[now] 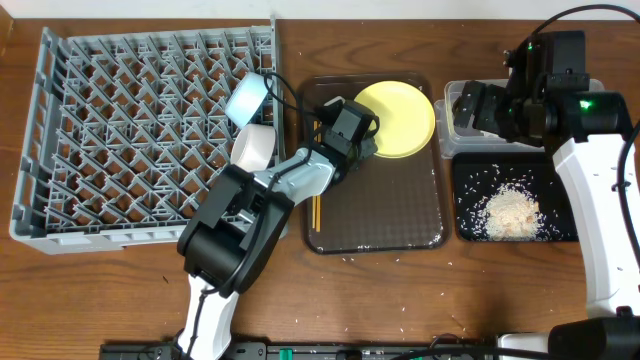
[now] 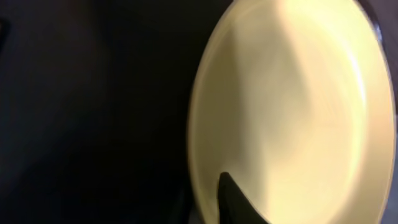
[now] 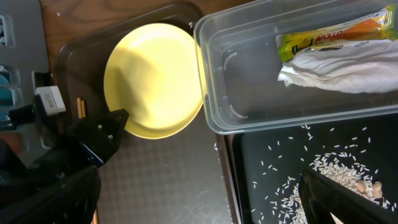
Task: Sort waste into correct bins and load items into the dishwasher
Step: 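Grasp the yellow plate edge with the left gripper, then lift the yellow plate and stand it upright in the rack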
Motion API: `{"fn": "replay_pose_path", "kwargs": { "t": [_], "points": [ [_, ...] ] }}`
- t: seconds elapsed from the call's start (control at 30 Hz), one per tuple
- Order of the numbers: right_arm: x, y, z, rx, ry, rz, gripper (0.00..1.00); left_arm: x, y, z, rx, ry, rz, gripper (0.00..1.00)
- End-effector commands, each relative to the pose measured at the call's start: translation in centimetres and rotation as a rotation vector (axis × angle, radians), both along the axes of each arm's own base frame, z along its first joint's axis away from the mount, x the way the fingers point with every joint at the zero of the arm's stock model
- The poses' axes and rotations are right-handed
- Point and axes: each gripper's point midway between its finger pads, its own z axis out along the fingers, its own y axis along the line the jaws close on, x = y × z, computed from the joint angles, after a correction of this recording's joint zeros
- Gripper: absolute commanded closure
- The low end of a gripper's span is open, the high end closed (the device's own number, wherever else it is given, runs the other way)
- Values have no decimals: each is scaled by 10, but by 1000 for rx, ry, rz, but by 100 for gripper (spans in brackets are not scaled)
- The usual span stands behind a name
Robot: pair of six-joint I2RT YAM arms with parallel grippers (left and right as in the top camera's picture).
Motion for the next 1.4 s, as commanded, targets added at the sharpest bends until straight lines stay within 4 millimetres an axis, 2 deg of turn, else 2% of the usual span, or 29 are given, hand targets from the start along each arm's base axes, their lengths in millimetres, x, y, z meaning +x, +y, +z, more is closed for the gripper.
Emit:
{"fn": "replay_pose_path", "kwargs": {
  "t": [0.0, 0.17, 0.67, 0.8, 0.97, 1.37],
  "points": [
    [0, 0, -3, -8, 8, 3, 1, -7, 19, -38, 66, 73, 46, 87],
    [0, 0, -3, -8, 8, 3, 1, -2, 28, -38, 92, 54, 77, 92],
    [0, 0, -3, -8, 8, 3, 1, 10, 45, -33, 55, 60, 149, 93],
    [0, 0, -3, -8, 8, 4, 1, 13, 35, -8, -49, 64, 98, 93],
    [0, 0, -3, -8, 8, 4, 1, 17, 32, 26, -117, 31, 46, 93],
    [0, 0, -3, -8, 8, 5, 1, 18, 34, 91, -143, -73, 8, 93]
  ]
}}
